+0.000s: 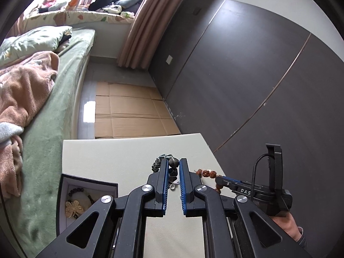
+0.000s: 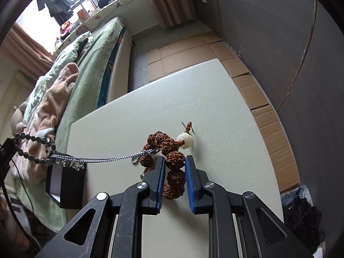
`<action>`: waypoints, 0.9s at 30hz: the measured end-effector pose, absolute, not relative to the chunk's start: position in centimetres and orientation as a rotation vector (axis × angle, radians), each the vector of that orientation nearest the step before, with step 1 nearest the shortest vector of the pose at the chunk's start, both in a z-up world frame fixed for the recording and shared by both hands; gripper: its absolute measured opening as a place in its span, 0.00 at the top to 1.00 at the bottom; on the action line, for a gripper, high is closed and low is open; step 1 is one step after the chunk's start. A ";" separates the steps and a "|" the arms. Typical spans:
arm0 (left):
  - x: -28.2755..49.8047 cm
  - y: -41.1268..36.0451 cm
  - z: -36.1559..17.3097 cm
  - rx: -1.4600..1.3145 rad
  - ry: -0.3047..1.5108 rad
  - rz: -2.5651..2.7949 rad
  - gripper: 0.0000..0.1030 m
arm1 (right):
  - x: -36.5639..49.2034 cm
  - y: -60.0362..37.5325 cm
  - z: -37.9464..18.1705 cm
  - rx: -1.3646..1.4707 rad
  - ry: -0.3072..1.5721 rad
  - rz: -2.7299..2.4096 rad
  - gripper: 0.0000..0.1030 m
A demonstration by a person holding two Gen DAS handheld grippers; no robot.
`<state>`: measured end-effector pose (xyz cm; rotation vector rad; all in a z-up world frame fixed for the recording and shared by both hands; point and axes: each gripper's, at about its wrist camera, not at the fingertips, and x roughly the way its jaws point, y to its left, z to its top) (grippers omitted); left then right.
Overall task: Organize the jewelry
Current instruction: 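Lift the bead strand with the left tool while the right tool lifts the brown bracelet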
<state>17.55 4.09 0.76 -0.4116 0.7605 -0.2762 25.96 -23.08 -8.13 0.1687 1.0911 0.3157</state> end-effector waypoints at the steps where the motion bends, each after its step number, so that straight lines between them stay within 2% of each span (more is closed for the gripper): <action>1: 17.5 4.4 0.8 -0.419 0.755 -0.270 0.91 | 25.9 -23.2 -7.9 0.159 1.081 0.301 0.81; 14: 15.8 7.3 3.4 -0.485 0.669 -0.255 0.91 | 28.1 -26.2 -11.6 0.115 1.189 0.122 0.81; 27: 12.4 6.1 12.7 -0.411 0.502 -0.280 0.91 | 28.6 -26.2 -12.6 0.091 1.214 0.108 0.81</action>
